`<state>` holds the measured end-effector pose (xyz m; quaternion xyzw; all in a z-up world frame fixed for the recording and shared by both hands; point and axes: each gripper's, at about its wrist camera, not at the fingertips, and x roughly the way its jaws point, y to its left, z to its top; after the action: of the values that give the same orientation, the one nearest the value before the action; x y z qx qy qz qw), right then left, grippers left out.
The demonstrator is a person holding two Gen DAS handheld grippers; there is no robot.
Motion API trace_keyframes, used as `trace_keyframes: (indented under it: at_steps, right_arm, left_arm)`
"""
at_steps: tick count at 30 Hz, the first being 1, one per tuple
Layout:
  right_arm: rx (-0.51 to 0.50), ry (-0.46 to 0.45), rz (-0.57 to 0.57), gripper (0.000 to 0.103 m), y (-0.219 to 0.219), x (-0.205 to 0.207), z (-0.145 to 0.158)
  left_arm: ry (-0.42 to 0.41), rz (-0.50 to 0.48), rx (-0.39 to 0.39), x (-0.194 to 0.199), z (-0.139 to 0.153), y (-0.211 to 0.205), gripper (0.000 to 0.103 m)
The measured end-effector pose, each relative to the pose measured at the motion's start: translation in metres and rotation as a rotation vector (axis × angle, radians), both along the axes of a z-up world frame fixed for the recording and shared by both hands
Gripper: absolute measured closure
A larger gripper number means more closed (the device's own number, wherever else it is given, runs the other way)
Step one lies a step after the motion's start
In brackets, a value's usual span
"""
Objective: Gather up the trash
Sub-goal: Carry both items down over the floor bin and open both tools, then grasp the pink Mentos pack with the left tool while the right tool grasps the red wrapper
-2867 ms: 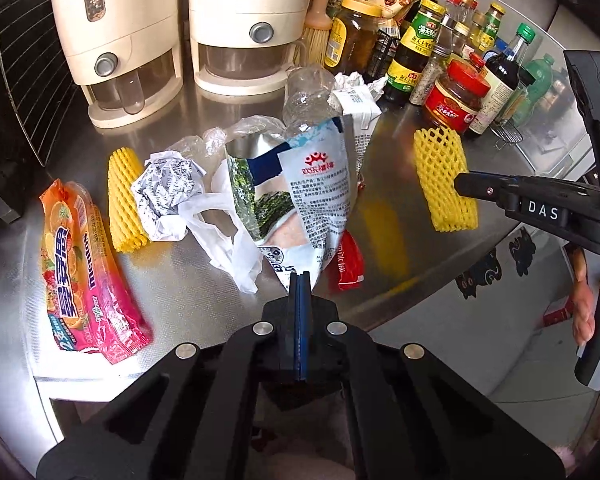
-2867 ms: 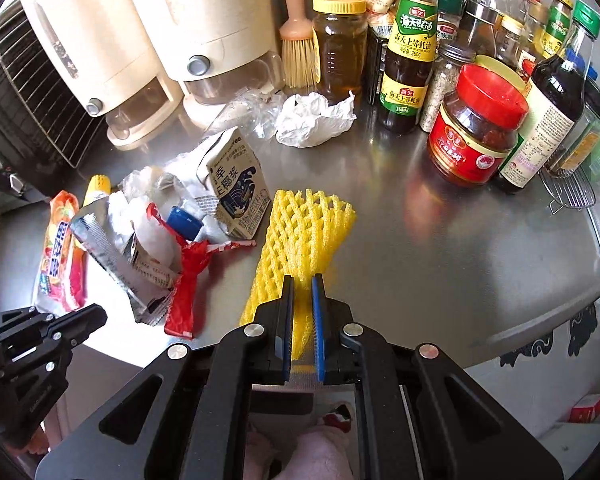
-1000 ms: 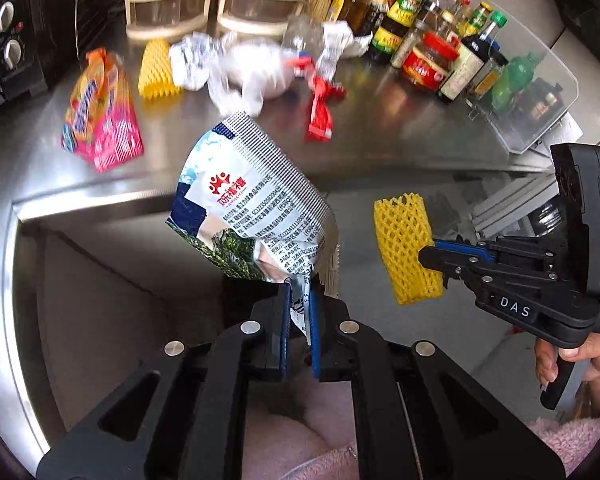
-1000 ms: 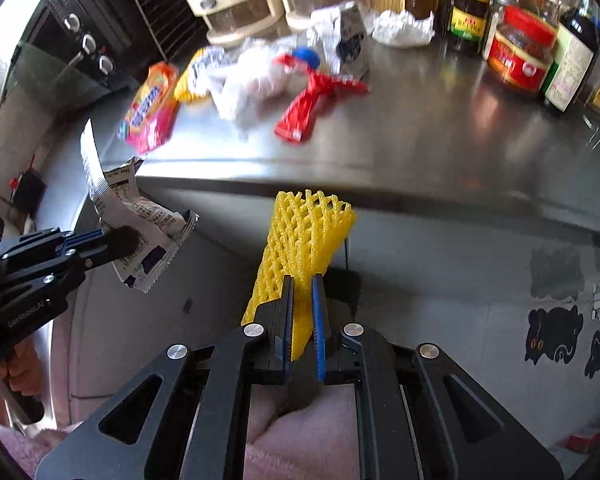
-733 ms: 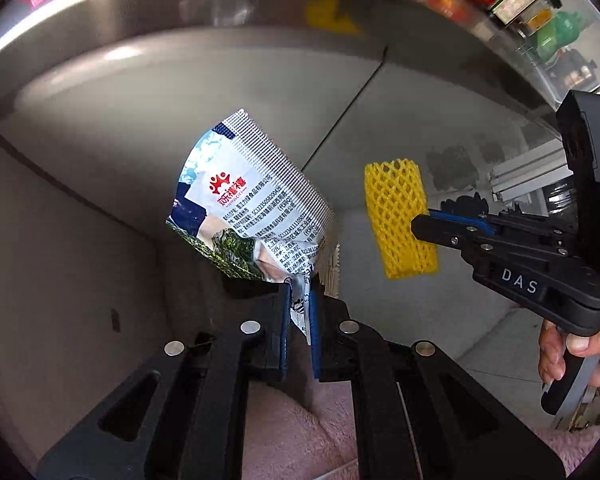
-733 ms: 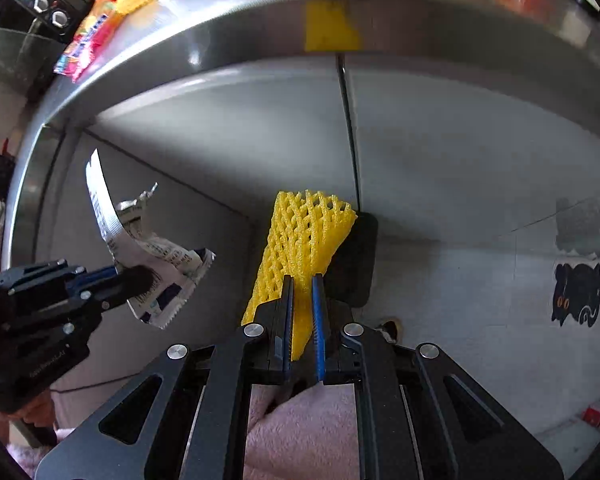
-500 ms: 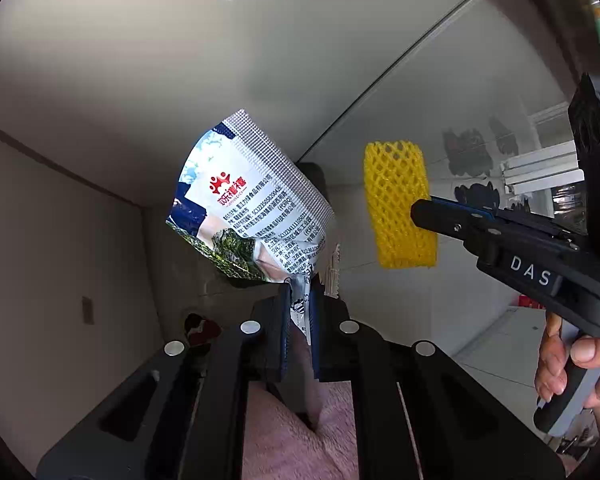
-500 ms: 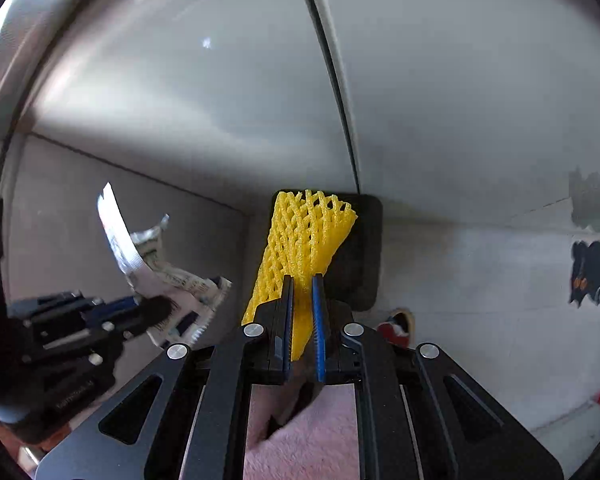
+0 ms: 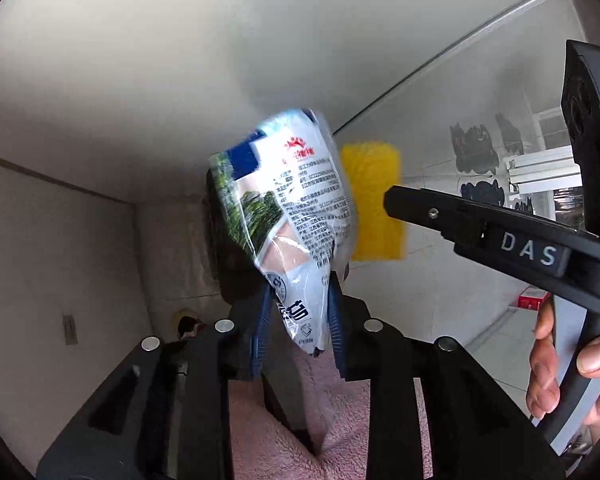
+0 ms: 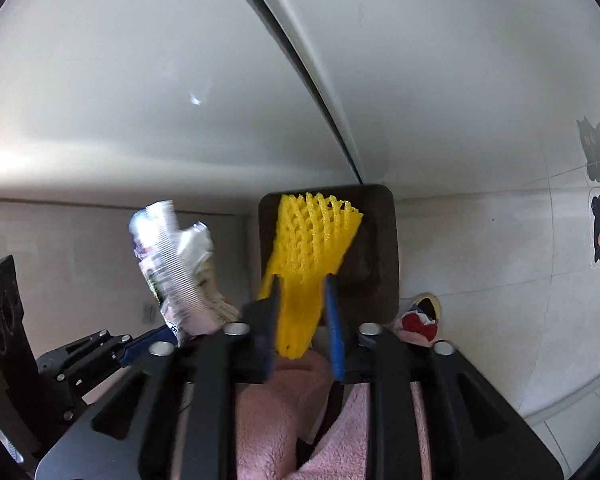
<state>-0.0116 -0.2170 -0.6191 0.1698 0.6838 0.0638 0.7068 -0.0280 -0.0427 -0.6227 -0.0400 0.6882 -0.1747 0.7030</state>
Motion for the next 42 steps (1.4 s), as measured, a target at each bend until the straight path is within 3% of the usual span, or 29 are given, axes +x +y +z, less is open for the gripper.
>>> trace_keyframes:
  at_steps: [1,3,5,7,10,14,17,25,30,36,39,41,42]
  right_arm:
    - [-0.010,-0.004,-0.005,0.056,0.003,0.001,0.000]
    - [-0.018,-0.009,-0.011,0.054,0.003,0.003,0.004]
    - [-0.026,-0.015,-0.019,0.044,-0.001,0.003,0.010]
    - [-0.030,-0.034,-0.025,0.034,-0.004,0.002,0.021]
    - [-0.037,-0.062,-0.030,0.024,-0.011,-0.001,0.045]
    - [-0.032,-0.111,-0.042,0.012,-0.025,-0.013,0.088]
    - [-0.050,-0.185,-0.038,0.003,-0.030,-0.026,0.132]
    - [-0.087,-0.389,0.024,0.003,-0.028,-0.032,0.247]
    - [-0.099,-0.488,0.046,0.003,-0.027,-0.013,0.283]
    - [-0.131,-0.554,0.059,0.005,-0.011,0.025,0.288]
    - [-0.157,-0.569,0.072,0.018,0.001,0.043,0.283]
    - [-0.168,-0.556,0.074,0.035,0.004,0.055,0.277]
    - [-0.174,-0.543,0.070,0.038,0.005,0.062,0.272]
  left_arm:
    - [-0.001,0.002,0.006,0.001,0.001,-0.001,0.079]
    - [-0.006,0.005,0.007,0.001,0.006,0.002,0.075]
    - [-0.016,0.004,0.008,0.001,0.012,0.006,0.068]
    - [-0.026,0.009,-0.003,0.001,0.019,0.010,0.049]
    - [-0.037,0.022,-0.021,-0.002,0.028,0.019,0.040]
    - [-0.075,0.014,-0.056,-0.010,0.061,0.025,0.024]
    - [-0.175,0.038,-0.059,-0.018,0.103,0.028,0.013]
    - [-0.402,0.091,-0.069,-0.030,0.213,0.060,0.008]
    - [-0.495,0.126,-0.039,-0.017,0.269,0.081,0.008]
    - [-0.549,0.177,0.066,0.025,0.301,0.112,0.008]
    - [-0.556,0.224,0.067,0.048,0.304,0.131,0.008]
    - [-0.556,0.245,0.074,0.065,0.299,0.138,0.008]
    - [-0.553,0.249,0.071,0.072,0.298,0.142,0.009]
